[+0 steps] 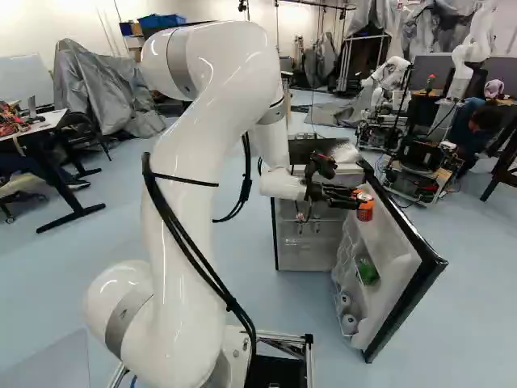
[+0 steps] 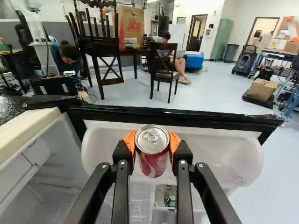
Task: Grab a drink from the fridge
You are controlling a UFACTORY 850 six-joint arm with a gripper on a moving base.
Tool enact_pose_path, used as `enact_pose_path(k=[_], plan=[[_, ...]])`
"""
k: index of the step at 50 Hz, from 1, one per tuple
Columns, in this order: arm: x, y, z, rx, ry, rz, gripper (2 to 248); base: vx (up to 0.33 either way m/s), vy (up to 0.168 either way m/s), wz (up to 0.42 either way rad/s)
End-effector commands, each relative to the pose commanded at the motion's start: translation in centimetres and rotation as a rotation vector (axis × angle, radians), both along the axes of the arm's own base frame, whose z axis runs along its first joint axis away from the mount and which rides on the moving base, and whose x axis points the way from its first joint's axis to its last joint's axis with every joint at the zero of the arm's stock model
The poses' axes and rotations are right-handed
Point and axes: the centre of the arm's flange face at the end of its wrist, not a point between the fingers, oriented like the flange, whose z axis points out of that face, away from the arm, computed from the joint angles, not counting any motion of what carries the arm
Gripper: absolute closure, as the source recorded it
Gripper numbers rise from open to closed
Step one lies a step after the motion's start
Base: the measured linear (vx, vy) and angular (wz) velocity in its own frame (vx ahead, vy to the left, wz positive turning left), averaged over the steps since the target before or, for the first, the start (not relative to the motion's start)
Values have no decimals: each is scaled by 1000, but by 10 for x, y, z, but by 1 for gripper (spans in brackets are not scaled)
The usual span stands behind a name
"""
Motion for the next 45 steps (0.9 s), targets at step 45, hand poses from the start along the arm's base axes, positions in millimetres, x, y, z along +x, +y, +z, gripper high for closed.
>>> enact_pose_path(k=[45], plan=[[-43, 38, 19, -104, 86, 409, 156, 0, 0, 0]])
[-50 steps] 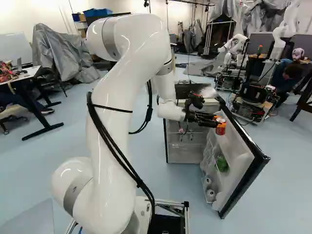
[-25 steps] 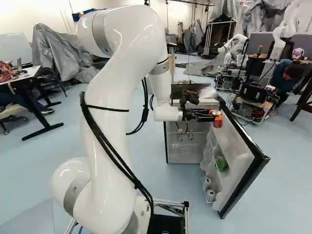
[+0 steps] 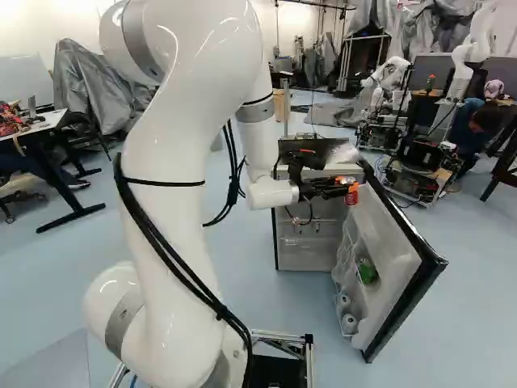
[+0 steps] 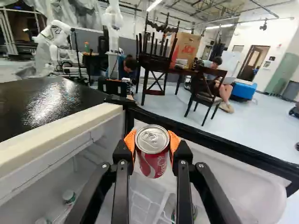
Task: Grab a drink from the fridge
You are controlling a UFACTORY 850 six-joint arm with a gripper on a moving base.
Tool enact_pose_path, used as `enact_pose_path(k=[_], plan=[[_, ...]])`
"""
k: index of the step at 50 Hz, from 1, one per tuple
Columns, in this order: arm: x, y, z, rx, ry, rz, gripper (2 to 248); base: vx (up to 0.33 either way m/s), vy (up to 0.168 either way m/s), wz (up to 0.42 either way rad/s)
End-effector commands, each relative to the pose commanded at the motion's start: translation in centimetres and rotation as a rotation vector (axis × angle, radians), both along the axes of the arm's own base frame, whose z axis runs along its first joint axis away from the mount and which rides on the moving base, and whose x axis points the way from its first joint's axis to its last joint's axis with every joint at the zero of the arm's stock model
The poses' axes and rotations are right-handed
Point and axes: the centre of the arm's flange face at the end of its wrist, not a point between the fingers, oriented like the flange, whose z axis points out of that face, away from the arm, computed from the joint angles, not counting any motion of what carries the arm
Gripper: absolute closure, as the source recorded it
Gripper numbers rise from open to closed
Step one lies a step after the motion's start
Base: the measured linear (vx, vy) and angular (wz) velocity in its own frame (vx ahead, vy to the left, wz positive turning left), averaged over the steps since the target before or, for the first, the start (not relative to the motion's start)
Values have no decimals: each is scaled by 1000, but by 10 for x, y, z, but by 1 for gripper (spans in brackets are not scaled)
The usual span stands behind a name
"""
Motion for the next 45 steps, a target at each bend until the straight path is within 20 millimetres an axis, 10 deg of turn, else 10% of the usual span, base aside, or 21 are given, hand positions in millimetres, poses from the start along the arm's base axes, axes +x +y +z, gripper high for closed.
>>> enact_pose_path(k=[45], plan=[[-56, 39, 19, -56, 59, 422, 156, 0, 0, 0]])
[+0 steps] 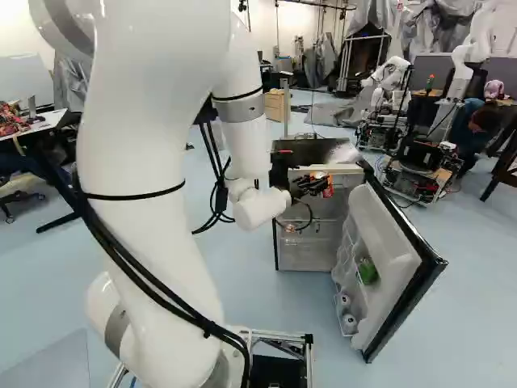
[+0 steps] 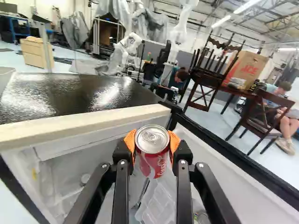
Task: Grab a drink from the fridge
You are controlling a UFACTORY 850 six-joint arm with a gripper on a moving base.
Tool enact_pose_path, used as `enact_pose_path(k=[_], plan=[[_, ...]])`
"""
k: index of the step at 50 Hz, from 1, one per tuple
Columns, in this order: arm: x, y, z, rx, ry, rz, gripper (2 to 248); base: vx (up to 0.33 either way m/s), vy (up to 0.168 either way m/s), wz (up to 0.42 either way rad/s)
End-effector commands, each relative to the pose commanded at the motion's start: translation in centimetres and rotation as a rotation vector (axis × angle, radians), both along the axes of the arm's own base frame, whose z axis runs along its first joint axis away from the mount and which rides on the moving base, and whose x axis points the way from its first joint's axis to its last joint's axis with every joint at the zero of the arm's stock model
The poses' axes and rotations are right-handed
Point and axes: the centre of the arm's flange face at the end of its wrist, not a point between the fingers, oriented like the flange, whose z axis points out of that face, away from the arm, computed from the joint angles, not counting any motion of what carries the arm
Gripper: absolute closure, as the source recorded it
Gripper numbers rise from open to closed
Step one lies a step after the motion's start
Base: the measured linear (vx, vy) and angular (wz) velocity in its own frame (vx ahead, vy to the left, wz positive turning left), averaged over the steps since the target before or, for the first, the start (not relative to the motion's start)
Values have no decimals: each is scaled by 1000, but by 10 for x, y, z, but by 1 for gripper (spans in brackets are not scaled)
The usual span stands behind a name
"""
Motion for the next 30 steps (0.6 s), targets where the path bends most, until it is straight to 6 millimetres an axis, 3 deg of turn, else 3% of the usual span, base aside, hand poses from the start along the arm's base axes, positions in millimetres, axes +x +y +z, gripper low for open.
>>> enact_pose_path(k=[12, 30], plan=[[-16, 12, 12, -17, 0, 111, 156, 0, 0, 0], [-15, 26, 18, -2, 85, 277, 156, 0, 0, 0]])
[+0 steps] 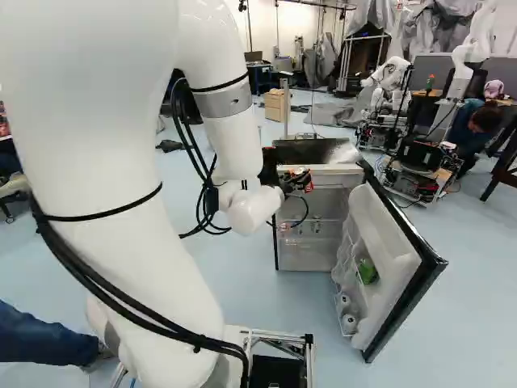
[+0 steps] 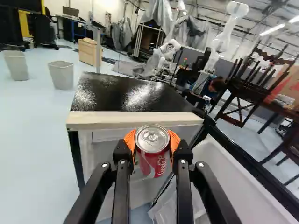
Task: Grab a drink from the fridge
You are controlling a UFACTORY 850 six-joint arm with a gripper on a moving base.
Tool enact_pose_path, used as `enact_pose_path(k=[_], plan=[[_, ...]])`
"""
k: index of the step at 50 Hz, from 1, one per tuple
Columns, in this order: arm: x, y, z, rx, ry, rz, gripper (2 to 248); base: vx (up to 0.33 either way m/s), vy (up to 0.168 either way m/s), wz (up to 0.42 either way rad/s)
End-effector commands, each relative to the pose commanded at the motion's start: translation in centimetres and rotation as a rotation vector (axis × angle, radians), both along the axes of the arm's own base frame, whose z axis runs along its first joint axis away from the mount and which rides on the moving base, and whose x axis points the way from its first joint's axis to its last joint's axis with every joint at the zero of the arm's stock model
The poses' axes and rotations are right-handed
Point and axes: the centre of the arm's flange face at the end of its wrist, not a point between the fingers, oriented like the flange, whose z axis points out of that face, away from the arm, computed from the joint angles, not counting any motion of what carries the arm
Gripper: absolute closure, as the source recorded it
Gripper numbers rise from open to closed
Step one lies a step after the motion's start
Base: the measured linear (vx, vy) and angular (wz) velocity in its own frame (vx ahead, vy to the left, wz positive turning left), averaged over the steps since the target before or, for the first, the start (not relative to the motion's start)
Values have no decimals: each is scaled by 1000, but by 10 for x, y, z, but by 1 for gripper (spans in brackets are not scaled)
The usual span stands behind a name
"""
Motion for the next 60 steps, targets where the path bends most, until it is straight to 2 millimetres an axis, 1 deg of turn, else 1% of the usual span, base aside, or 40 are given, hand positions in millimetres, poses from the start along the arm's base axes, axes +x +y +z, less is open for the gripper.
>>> enact_pose_path(k=[7, 15, 30, 42, 60], plan=[[8, 2, 1, 4, 49, 51, 156, 0, 0, 0], [20, 0, 1, 12, 109, 84, 156, 0, 0, 0], [41, -11, 2, 50, 208, 56, 156, 0, 0, 0], [40, -13, 8, 79, 247, 18, 156, 0, 0, 0], [36, -12, 26, 69, 217, 13, 156, 0, 0, 0]])
